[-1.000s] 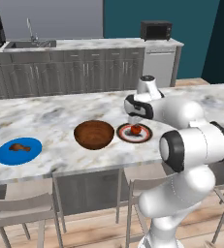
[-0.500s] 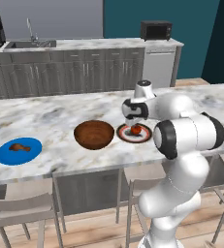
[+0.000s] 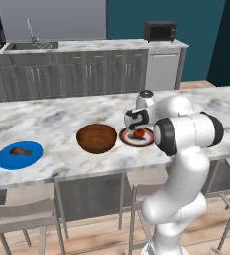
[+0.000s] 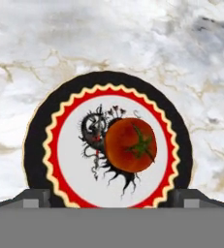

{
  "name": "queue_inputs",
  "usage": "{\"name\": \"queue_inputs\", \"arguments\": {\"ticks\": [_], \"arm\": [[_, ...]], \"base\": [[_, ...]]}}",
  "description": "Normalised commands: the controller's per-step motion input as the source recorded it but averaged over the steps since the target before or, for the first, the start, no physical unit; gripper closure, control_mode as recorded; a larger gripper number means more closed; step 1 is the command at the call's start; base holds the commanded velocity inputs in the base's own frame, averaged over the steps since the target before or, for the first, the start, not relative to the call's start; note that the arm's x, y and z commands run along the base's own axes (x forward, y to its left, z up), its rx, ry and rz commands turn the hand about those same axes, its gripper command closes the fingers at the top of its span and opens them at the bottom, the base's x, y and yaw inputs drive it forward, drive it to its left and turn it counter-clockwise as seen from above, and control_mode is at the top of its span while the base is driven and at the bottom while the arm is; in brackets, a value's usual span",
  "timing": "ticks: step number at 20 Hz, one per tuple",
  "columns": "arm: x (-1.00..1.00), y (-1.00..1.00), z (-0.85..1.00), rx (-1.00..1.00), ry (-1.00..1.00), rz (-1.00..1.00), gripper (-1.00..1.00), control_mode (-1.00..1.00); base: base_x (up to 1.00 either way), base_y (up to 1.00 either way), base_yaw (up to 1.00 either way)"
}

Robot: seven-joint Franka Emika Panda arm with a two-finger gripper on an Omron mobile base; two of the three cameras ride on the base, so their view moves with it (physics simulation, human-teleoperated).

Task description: Pick the chicken drumstick and tomato from their plates and place them in the bowl. Then put the bowl in the fridge.

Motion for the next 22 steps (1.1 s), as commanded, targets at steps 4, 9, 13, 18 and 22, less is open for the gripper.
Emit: {"name": "queue_inputs", "arguments": {"ticks": [4,9,13,18,22], "arm": [[0.23,-0.07,-0.21,0.0,0.0,0.0,-1.0,-1.0],[0.24,-0.06,-0.15,0.0,0.02,0.0,-1.0,-1.0],[0.25,-0.03,-0.09,0.0,0.1,0.0,-1.0,-1.0],[0.13,-0.03,-0.11,0.0,0.15,0.0,-1.0,-1.0],[0.1,-0.01,-0.13,0.0,0.15,0.0,-1.0,-1.0]], "base": [[0.0,0.0,0.0],[0.0,0.0,0.0],[0.0,0.0,0.0],[0.0,0.0,0.0],[0.0,0.0,0.0]]}}
